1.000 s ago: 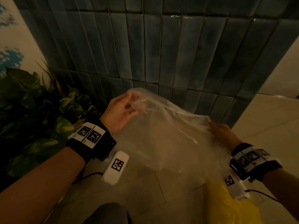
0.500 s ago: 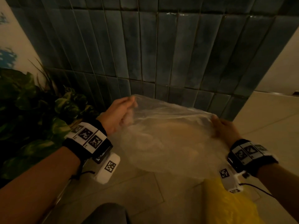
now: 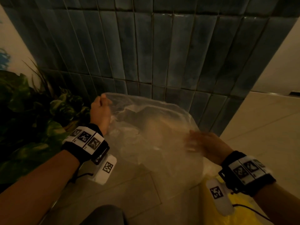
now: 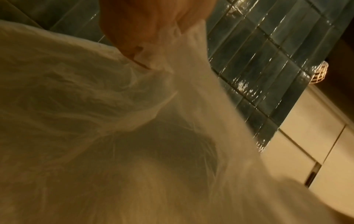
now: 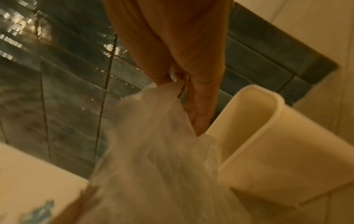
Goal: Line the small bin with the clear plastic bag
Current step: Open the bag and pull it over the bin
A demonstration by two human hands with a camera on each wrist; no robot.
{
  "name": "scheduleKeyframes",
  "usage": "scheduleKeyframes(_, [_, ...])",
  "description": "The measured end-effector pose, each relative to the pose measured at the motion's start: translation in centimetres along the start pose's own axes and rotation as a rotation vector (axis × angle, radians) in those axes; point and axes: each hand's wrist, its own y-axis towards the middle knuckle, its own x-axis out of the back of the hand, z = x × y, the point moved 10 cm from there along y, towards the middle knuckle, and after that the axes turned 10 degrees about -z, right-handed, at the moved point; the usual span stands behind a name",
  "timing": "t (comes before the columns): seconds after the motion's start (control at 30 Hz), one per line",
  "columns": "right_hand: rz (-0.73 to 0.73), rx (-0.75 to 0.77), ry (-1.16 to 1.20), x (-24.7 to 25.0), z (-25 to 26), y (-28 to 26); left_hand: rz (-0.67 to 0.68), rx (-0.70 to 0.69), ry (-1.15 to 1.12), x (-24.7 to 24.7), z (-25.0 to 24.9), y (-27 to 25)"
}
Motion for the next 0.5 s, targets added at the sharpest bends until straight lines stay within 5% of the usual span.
scheduleKeyframes(0.13, [0.036,-0.014,0.272,-1.5,2.6,-0.4,0.167,-0.030,0.229,-1.3,1.8,-1.6])
scheduleKeyframes(0.27, [0.031,0.157,0.243,-1.3,6.3,-2.0,0.309,0.023,0.400,-1.4,4.7,-2.7])
scheduleKeyframes(0.37, [0.018,0.256,0.262,0.0,8.4,-2.5,0.309,0.059,0.419,-0.5,5.9,-2.4])
scheduleKeyframes(0.5, [-0.202,0.279,-0.029,2.3,9.0,-2.1,0.252,0.064,0.415,0.6,5.8,-2.1])
